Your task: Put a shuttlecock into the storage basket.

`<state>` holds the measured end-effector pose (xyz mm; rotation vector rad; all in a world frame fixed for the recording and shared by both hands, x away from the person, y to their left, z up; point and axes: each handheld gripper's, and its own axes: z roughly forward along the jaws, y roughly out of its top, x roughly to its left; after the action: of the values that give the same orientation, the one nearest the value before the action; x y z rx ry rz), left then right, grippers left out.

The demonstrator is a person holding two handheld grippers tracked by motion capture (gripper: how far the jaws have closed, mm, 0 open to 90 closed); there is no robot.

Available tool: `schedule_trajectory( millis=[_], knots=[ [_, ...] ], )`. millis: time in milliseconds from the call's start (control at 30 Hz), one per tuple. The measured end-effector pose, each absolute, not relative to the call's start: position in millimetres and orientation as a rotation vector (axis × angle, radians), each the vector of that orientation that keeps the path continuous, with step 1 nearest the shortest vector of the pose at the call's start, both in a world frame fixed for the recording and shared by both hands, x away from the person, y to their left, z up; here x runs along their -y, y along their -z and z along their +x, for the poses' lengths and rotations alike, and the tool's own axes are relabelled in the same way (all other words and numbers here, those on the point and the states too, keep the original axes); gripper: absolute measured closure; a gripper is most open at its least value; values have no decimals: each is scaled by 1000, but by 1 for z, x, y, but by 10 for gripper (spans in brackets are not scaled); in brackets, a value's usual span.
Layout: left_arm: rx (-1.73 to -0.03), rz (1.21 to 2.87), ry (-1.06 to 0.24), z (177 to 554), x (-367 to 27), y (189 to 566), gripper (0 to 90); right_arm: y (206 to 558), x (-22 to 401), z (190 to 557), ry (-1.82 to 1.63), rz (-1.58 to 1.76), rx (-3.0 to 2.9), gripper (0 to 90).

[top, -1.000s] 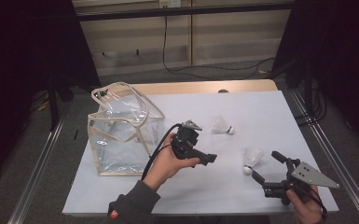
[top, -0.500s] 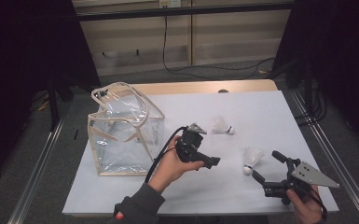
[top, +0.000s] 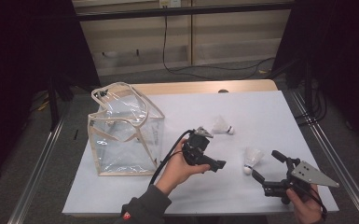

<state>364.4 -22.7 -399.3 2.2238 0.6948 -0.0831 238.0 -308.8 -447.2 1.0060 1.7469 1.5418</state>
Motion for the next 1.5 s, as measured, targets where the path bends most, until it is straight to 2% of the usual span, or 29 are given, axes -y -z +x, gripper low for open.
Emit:
schedule_trajectory(
  millis=[1500],
  knots=[
    [-653, 2235, 68, 358, 49, 416, 81, 447, 307, 240, -1547, 999, -1754, 1]
  ],
)
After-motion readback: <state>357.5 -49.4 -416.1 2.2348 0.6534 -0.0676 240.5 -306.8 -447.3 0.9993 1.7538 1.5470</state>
